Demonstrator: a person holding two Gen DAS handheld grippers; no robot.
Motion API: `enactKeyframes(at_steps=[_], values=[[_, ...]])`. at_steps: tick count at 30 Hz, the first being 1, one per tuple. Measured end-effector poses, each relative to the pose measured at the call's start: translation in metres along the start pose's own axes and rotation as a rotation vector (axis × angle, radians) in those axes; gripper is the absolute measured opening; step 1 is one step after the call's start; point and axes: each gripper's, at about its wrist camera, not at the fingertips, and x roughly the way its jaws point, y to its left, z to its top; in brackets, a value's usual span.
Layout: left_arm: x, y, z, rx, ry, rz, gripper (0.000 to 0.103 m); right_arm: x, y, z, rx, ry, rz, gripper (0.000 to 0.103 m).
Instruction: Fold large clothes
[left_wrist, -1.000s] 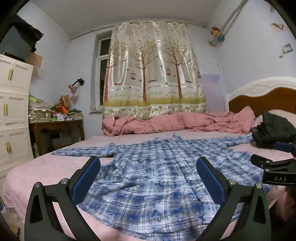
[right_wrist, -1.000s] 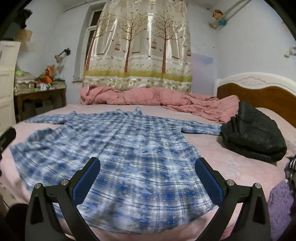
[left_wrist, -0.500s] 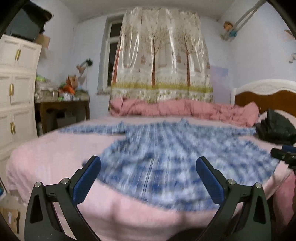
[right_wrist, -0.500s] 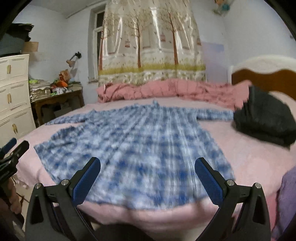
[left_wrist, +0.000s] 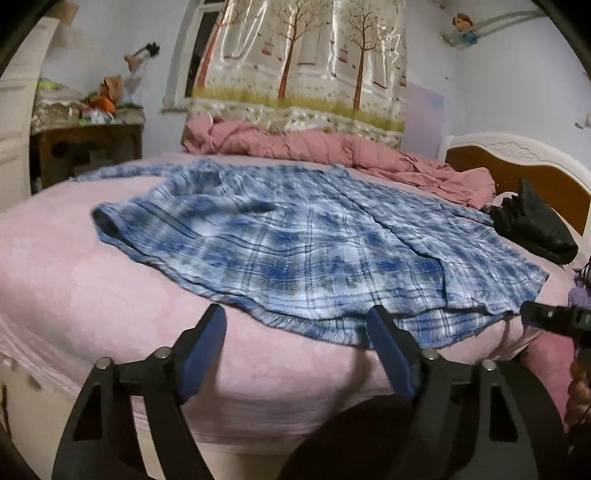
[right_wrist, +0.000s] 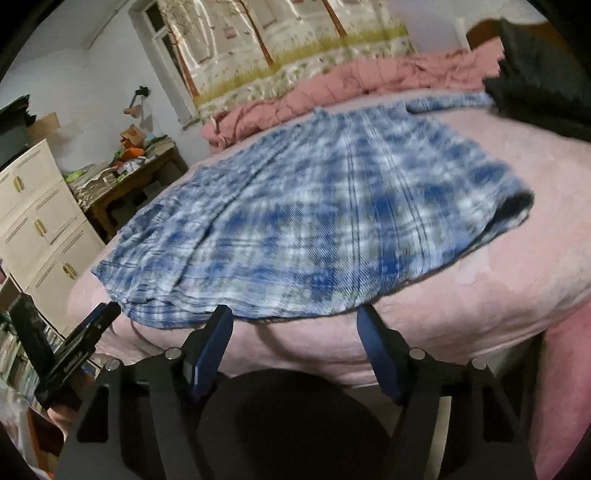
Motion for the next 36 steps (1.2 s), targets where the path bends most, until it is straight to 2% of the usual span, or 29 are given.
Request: enactKeyframes(at_steps=[5,8,11,13,14,16,17,18,19,21,24,27,29,32,36], values=[[0.013,0.007,0.009,-0.048,0.017,-0.032,0.076,0.005,-0.007,0.003,0.038,-0.004,0.042,0.071],[0.020,0.013,0.016,-0.095,0.055,-0.041,0.076,0.005,-0.013,0.007,0.069,-0.021,0.075,0.071],[0.016,0.017,0.019,-0.147,0.068,-0.047,0.069,0.007,-0.014,0.013,0.057,-0.041,0.075,0.070],[0.015,0.022,0.019,-0.188,0.072,-0.058,0.065,0.007,-0.011,0.019,0.028,-0.054,0.048,0.064],[0.016,0.024,0.020,-0.201,0.072,-0.064,0.062,0.008,-0.008,0.023,0.008,-0.065,0.030,0.061],[0.021,0.026,0.025,-0.199,0.073,-0.045,0.041,0.012,-0.008,0.034,-0.008,-0.077,0.008,0.048],[0.023,0.027,0.029,-0.196,0.076,-0.041,0.023,0.013,-0.010,0.038,-0.002,-0.080,0.003,0.044],[0.025,0.027,0.032,-0.196,0.078,-0.046,0.008,0.014,-0.012,0.043,0.007,-0.086,-0.003,0.034],[0.026,0.029,0.035,-0.202,0.075,-0.052,0.003,0.016,-0.014,0.049,0.012,-0.091,-0.018,0.019],[0.023,0.029,0.043,-0.196,0.055,-0.049,0.003,0.014,-0.013,0.060,-0.008,-0.118,-0.062,0.006],[0.023,0.019,0.067,-0.134,0.048,-0.034,0.003,0.007,0.001,0.080,-0.095,-0.186,-0.120,0.005],[0.041,0.005,0.102,-0.058,0.081,0.034,0.003,0.017,0.016,0.109,-0.173,-0.191,-0.208,0.005],[0.068,0.003,0.127,-0.042,0.114,0.070,0.003,0.033,0.019,0.137,-0.172,-0.176,-0.243,0.005],[0.123,0.008,0.153,-0.035,0.210,0.109,0.003,0.072,0.015,0.174,-0.175,-0.140,-0.289,0.005],[0.180,0.014,0.163,-0.006,0.279,0.138,0.003,0.131,-0.003,0.206,-0.157,-0.047,-0.279,0.005]])
